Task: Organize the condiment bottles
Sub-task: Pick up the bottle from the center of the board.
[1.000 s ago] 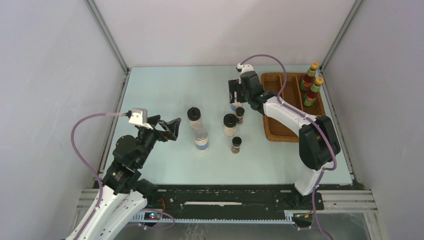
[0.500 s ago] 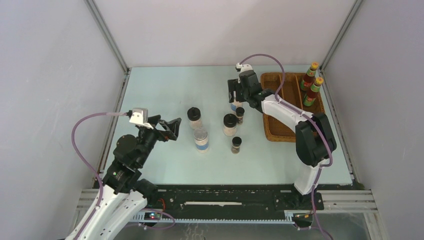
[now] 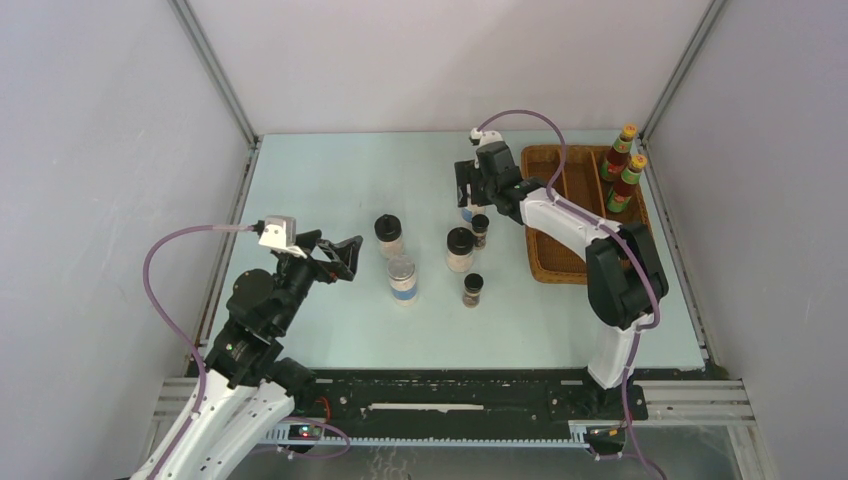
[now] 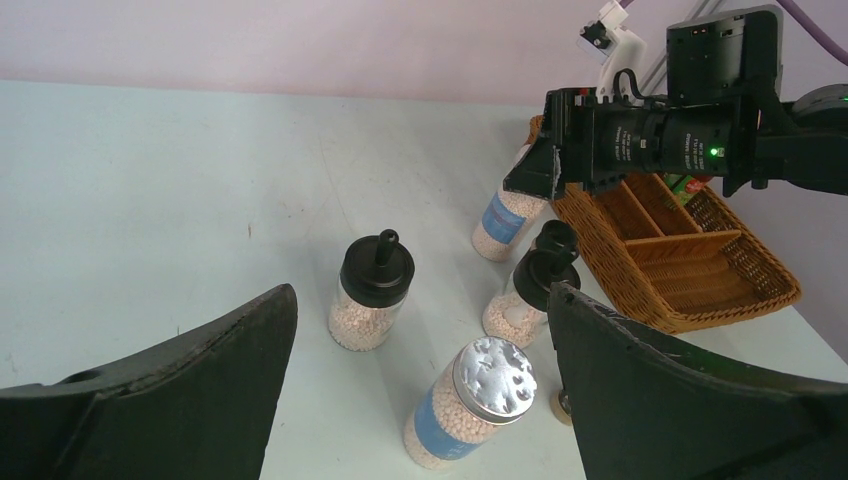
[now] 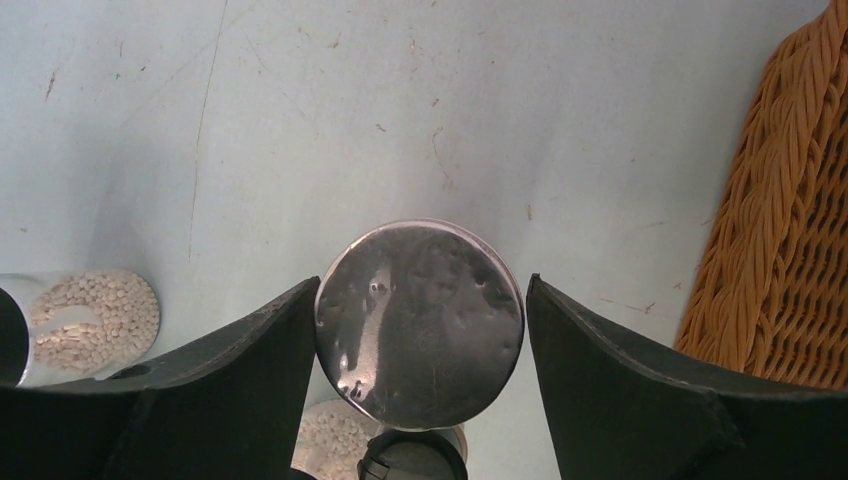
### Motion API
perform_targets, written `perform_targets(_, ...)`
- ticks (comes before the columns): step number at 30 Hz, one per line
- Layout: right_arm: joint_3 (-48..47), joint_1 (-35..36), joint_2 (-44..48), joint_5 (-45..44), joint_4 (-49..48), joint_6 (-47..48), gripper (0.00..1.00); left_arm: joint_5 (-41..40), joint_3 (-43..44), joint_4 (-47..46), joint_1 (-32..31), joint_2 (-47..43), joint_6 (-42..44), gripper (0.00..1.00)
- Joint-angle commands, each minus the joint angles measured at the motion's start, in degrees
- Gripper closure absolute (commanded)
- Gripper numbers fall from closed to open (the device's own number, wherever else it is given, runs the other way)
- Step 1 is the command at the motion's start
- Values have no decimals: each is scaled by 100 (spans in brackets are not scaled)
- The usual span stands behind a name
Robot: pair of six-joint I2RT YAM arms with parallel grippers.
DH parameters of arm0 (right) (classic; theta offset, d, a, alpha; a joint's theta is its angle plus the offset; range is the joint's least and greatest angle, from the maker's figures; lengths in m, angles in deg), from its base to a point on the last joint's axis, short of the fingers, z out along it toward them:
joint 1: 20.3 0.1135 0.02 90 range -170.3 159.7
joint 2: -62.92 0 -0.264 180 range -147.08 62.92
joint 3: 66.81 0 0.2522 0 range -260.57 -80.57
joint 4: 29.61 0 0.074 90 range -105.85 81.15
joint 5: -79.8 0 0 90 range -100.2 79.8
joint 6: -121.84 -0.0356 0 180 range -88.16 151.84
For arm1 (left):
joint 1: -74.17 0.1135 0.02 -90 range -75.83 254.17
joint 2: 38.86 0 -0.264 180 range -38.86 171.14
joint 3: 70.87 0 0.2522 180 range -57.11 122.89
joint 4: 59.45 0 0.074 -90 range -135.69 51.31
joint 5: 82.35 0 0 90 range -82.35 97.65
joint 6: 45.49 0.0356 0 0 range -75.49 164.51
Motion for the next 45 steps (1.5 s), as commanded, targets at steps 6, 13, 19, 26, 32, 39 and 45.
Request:
perform_targets(6, -329, -32, -22, 39, -28, -8, 17, 36, -98, -225, -25, -32, 17, 0)
perform_targets(13, -329, -29, -31, 30, -9, -8, 18, 40, -117, -228, -25, -66, 6, 0)
perform_targets(19, -323, -30, -33, 32, 5, 0, 23, 34, -125, -226, -25, -67, 3, 0)
perform_targets(26, -312, -30, -43, 30, 33, -18, 38, 46, -134, -223, -25, -99, -5, 0)
perform_targets(32, -312, -23, -24, 6, 59, -6, 58, 50, -147, -218, -25, -132, -12, 0)
perform_targets(39, -304, -12, 25, -73, 86, 18, 74, 48, -145, -207, -25, -166, -22, 0)
perform_targets(45, -309, -4, 91, -119, 64, 40, 88, 57, -143, -205, -25, -187, -30, 0)
